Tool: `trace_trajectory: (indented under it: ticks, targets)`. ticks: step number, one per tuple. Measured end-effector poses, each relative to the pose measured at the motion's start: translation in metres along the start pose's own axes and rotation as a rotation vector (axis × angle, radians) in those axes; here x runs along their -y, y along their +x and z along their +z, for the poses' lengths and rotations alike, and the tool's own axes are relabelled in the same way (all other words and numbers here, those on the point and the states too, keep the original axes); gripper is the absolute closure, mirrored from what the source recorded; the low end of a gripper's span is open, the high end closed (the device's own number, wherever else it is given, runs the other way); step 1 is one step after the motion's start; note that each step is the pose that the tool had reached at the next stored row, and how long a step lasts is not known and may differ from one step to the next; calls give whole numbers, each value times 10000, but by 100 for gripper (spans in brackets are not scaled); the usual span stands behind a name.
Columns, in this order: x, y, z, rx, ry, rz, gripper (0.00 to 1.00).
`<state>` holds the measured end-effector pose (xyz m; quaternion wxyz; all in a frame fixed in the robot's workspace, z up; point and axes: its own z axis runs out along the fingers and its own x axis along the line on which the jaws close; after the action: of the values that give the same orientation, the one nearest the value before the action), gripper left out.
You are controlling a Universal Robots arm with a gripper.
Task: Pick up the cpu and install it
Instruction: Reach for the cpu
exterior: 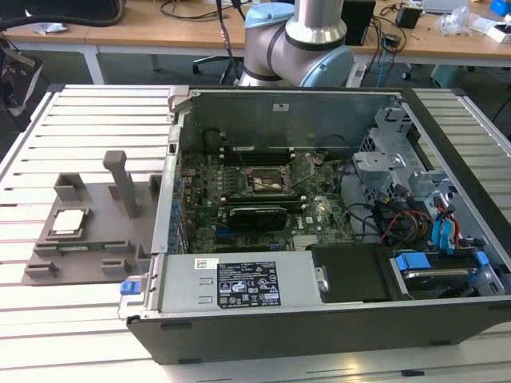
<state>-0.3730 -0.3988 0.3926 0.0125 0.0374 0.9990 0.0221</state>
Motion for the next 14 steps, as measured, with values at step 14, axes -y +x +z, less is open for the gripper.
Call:
trace_trajectory:
  ticks: [14]
  targets:
    - [18,239,-6,1,0,0,89]
